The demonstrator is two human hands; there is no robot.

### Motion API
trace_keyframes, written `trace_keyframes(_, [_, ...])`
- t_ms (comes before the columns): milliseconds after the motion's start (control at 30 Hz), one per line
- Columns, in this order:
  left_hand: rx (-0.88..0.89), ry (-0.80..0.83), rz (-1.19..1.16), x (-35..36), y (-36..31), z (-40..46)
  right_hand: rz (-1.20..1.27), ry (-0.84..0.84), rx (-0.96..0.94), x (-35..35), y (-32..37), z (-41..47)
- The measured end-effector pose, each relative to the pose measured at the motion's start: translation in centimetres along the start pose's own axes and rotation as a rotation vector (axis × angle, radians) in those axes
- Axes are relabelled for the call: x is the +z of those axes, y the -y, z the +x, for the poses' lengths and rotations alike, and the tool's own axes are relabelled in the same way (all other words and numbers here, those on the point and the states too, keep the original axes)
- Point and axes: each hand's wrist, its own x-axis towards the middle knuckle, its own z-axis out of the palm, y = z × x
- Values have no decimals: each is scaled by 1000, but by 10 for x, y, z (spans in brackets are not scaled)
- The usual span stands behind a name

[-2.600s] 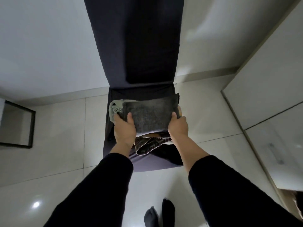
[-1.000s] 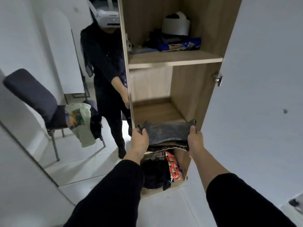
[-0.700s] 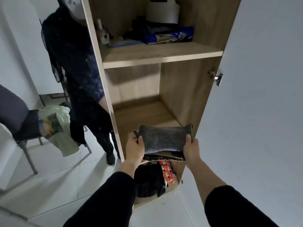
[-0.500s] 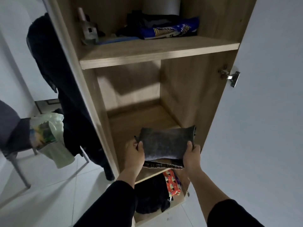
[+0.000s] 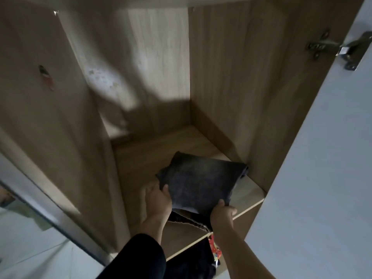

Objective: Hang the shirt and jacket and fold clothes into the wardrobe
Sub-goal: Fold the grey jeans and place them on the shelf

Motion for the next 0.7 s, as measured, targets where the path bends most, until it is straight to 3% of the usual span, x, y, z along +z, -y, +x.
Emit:
trace_keyframes(67, [-11, 101, 200, 1, -2, -7, -55, 73, 12, 12, -6, 2])
trace_keyframes(133, [68, 186, 380, 2, -3, -18, -86, 260, 67, 17, -9, -5])
trace_keyframes(200, [91, 243, 433, 6, -1, -25, -333, 428, 41, 6, -5, -14])
trace_keyframes(233, [91, 257, 440, 9, 0, -29, -504, 420, -69, -1, -3, -13])
trace_keyframes(267, [89, 253, 434, 13, 0, -35, -645, 311, -230, -9, 1, -8])
trace_keyframes(333, [112, 213, 425, 23, 2, -51, -924, -58, -581, -21, 10, 3])
trace_keyframes(400, [134, 122, 411, 32, 2, -66, -1047, -256, -879, -28, 16, 11])
trace_keyframes(467, [104, 131, 475, 40, 6, -68, -1233, -140, -1027, -31, 18, 26])
trace_keyframes(567, [131, 85, 512, 44, 16, -61, -1491, 36, -1002, -29, 6, 51])
trace_keyframes(700, [74, 249, 541, 45, 28, -33, -1476, 4, -1023, -11, -6, 65])
